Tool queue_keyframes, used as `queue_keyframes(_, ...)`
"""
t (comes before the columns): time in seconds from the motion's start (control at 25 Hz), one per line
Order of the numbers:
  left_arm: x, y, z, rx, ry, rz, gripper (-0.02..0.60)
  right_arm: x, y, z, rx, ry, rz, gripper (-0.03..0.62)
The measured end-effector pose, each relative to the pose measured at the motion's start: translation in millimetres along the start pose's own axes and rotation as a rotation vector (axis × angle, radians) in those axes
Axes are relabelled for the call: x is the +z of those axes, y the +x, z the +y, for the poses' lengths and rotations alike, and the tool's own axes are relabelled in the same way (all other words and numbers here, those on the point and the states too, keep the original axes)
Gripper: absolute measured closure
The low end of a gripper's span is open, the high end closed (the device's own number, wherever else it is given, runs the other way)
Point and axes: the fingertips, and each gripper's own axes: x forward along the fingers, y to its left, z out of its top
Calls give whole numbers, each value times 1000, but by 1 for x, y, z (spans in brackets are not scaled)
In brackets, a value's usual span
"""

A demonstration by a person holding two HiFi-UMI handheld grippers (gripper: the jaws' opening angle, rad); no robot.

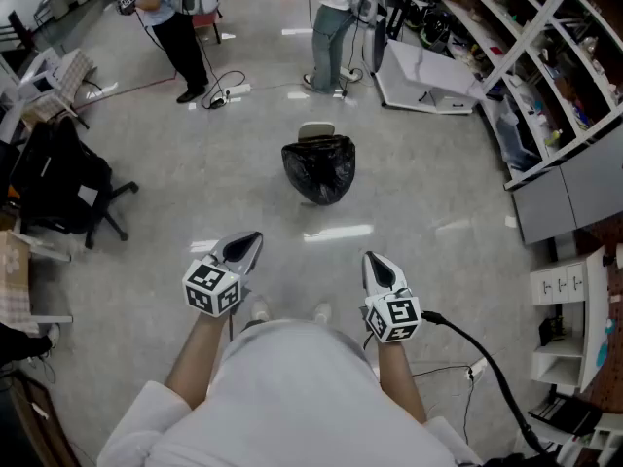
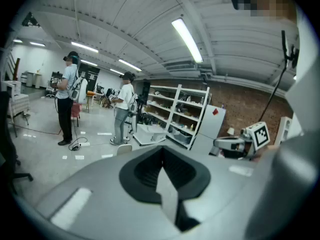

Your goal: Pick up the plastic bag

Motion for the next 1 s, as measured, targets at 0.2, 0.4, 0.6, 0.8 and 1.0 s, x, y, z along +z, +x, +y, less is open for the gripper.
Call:
queue_keyframes(0.2,-4,3,-8,-2,0,9,577,-3,-4,-5,4,1,3,592)
queue_keyframes(0.4,-11,5,-15,5,-4,22,577,-9,-8,-9,14,2,12,592)
queue_keyframes(0.6,-13,11,-24,33,-8,25,577,-14,-15,-26,21,29,26,592)
queue_keyframes(0.8,-19,22,-42,64,-18,28,577,-21,-25,-50,50,36,32,592)
queue_keyframes(1.0,-31,32,-54,100,-25,36,577,-28,-31,-73,98,29,36,592)
